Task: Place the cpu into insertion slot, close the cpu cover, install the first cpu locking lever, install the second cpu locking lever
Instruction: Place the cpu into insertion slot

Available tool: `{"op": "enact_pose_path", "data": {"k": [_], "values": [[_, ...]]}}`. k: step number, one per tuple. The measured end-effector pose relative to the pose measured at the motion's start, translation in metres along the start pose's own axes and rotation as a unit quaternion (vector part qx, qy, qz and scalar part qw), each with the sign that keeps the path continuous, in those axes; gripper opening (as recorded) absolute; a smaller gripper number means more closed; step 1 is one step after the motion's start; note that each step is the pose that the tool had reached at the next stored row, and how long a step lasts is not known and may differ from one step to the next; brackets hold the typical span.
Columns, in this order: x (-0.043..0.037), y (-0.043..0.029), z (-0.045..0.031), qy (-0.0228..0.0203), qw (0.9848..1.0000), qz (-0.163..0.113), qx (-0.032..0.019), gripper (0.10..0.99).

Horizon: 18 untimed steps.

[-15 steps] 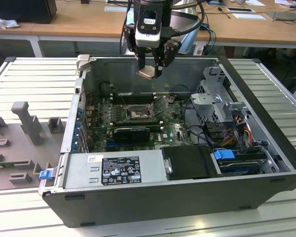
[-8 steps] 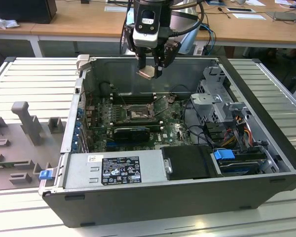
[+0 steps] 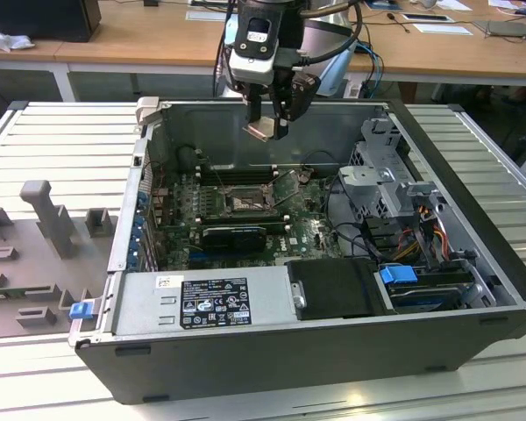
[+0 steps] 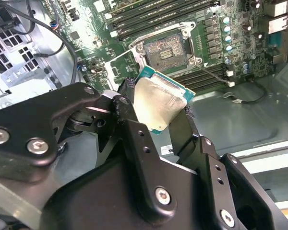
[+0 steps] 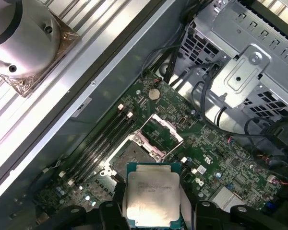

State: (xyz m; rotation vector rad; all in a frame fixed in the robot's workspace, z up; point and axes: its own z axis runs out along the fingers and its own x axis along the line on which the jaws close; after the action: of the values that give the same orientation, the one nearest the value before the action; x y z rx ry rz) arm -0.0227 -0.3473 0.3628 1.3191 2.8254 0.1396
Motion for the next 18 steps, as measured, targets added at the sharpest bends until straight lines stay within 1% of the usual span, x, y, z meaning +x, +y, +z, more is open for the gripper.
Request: {"op": "enact_pose_path", "data": {"k": [9,11,15,18], "values": [[0.0000,0.0000,0.0000,-0.0028,0.9995,0.031,-0.0006,0.529],[0.0000,0.0000,0.0000,-0.0038,0.9991,0.042,-0.0008,0.529],[0.0000,0.0000,0.0000,-0.0048,0.9986,0.053,-0.0010,0.529],[0.0000,0.0000,0.0000,-0.0062,0.9976,0.069,-0.0013,0.529]]}}
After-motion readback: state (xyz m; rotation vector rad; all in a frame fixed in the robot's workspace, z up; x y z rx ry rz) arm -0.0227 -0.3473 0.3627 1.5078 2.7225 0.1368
